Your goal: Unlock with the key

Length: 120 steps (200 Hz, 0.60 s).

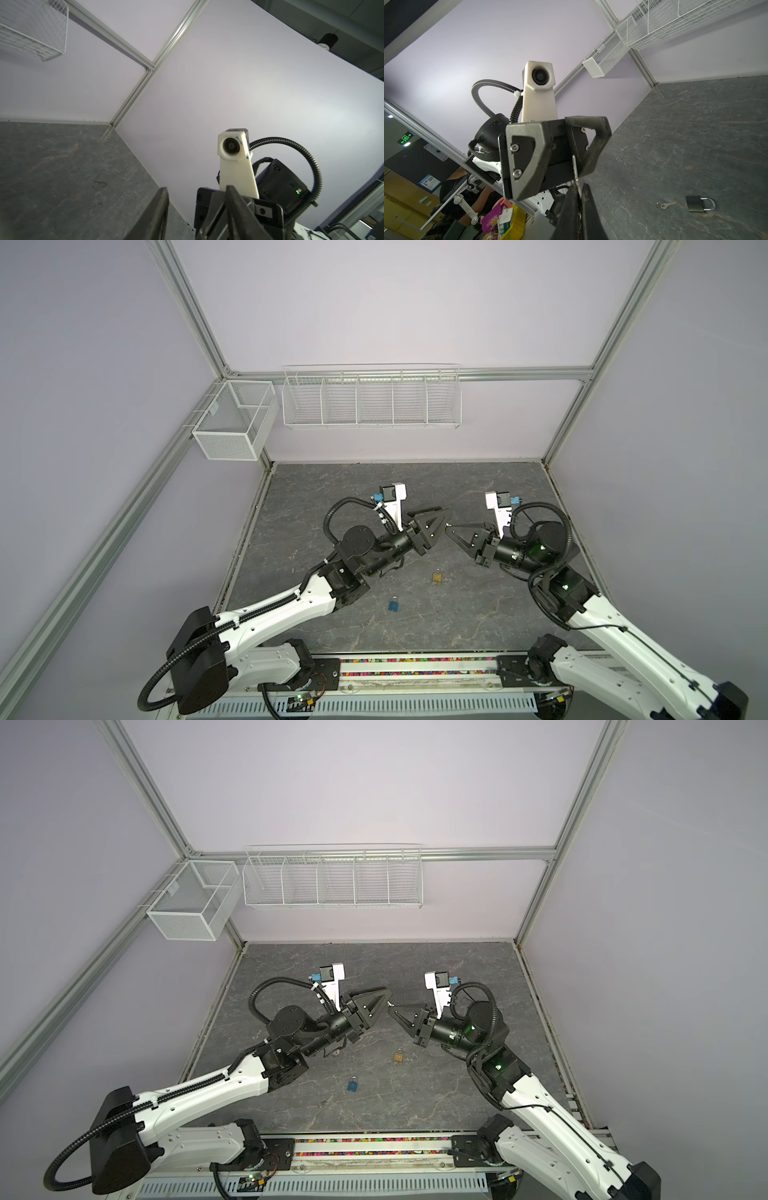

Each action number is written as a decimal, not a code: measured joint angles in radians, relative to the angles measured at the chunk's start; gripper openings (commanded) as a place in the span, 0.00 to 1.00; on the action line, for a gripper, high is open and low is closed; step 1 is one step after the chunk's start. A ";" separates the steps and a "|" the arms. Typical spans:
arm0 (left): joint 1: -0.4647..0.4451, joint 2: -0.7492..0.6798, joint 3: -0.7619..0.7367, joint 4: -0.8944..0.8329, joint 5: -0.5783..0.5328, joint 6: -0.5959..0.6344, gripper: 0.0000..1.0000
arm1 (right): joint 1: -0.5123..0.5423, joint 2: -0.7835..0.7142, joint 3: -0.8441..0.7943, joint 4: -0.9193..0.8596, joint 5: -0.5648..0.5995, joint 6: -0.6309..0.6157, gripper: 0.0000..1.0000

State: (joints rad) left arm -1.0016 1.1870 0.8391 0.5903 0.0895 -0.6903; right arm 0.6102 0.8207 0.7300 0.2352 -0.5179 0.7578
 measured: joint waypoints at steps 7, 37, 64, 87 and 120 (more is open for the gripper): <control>0.000 -0.013 0.000 -0.025 -0.013 0.002 0.54 | 0.000 -0.010 0.008 -0.039 0.016 -0.012 0.06; 0.000 -0.071 0.001 -0.158 -0.082 0.011 0.57 | 0.000 -0.042 0.044 -0.222 0.103 -0.053 0.06; 0.000 -0.083 0.020 -0.348 -0.166 0.006 0.59 | 0.000 -0.062 0.087 -0.410 0.211 -0.080 0.06; 0.000 -0.027 0.074 -0.511 -0.193 -0.005 0.61 | 0.000 -0.066 0.148 -0.589 0.321 -0.090 0.06; -0.005 0.122 0.143 -0.661 -0.185 -0.024 0.61 | 0.000 -0.066 0.215 -0.776 0.446 -0.093 0.06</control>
State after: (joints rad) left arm -1.0069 1.3087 0.9817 -0.0708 -0.0956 -0.7147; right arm 0.6102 0.7544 0.9447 -0.5407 -0.0715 0.6651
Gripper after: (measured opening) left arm 0.612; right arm 0.068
